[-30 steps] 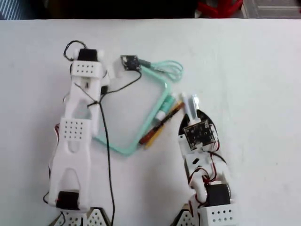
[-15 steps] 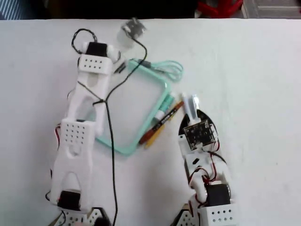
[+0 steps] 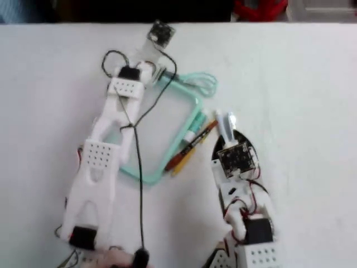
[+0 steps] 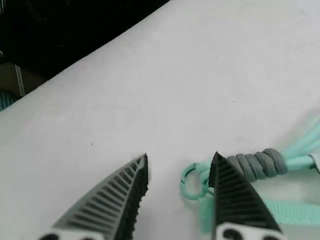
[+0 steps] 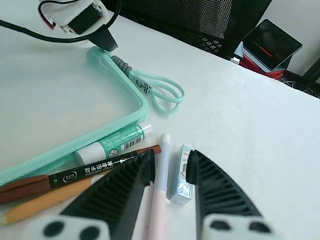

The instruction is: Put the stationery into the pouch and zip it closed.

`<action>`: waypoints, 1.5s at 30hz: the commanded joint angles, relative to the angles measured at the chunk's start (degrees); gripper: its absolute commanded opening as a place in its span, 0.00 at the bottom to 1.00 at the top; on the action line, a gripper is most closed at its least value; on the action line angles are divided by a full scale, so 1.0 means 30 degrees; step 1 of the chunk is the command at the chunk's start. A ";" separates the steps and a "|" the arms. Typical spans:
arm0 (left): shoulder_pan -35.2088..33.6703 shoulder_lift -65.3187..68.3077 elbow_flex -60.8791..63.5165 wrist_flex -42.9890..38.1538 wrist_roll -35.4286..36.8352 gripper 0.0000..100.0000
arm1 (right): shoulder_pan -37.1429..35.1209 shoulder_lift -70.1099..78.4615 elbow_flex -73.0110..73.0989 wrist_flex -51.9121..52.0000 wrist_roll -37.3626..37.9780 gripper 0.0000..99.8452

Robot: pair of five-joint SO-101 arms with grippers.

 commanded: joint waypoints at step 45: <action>0.0542 0.3062 -0.9934 1.2630 -0.7824 0.21 | -0.0015 -0.0073 0.0176 -0.0073 0.0264 0.11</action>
